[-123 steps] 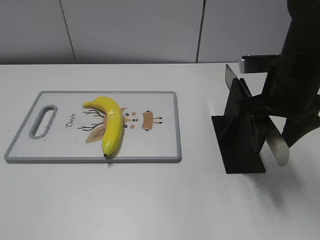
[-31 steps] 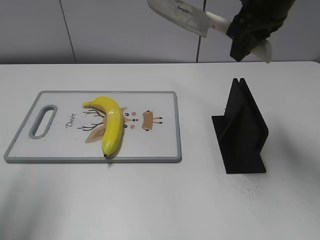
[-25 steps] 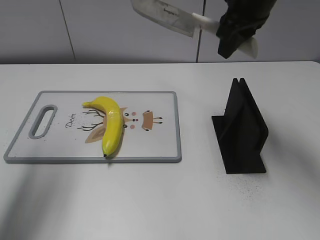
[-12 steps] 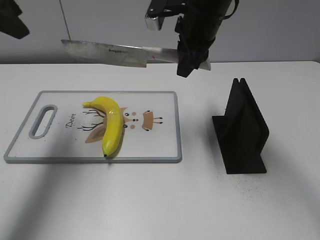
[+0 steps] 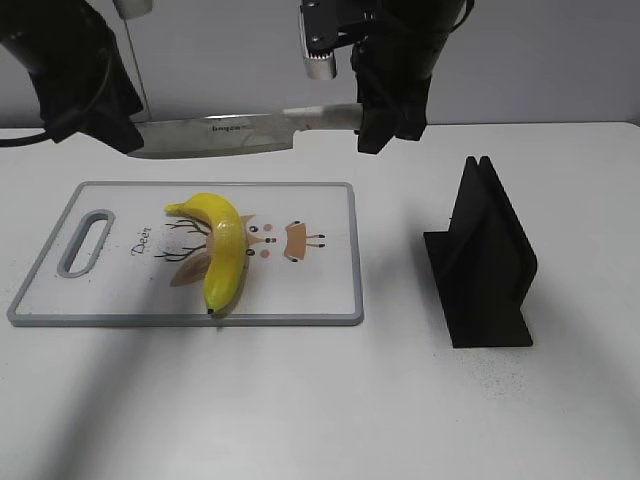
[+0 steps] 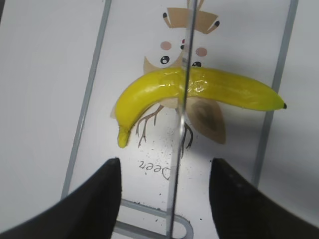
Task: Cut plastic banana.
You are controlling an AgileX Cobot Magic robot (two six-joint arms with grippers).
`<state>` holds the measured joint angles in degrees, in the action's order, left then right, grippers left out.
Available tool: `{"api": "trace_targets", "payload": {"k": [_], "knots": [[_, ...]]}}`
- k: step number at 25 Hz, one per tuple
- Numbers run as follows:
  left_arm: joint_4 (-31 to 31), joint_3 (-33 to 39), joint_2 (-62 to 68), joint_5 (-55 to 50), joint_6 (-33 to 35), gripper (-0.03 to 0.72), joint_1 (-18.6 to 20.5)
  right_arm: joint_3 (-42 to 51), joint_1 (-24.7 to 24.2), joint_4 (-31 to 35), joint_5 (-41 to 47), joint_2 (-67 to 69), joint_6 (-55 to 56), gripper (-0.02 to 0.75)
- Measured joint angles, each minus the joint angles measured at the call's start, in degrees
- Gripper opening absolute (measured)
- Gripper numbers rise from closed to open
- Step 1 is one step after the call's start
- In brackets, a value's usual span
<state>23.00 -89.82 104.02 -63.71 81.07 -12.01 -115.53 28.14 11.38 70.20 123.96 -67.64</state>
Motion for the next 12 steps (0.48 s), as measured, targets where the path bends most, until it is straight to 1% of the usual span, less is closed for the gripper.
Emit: {"api": "trace_targets", "payload": {"k": [4, 12], "knots": [[0.5, 0.0, 1.6, 0.1, 0.4, 0.515, -0.1, -0.1, 0.0, 3.5, 0.0, 0.3, -1.3, 0.16], [2.7, 0.0, 1.7, 0.7, 0.5, 0.408, -0.1, -0.2, 0.0, 5.8, 0.0, 2.6, -1.6, 0.16]]}}
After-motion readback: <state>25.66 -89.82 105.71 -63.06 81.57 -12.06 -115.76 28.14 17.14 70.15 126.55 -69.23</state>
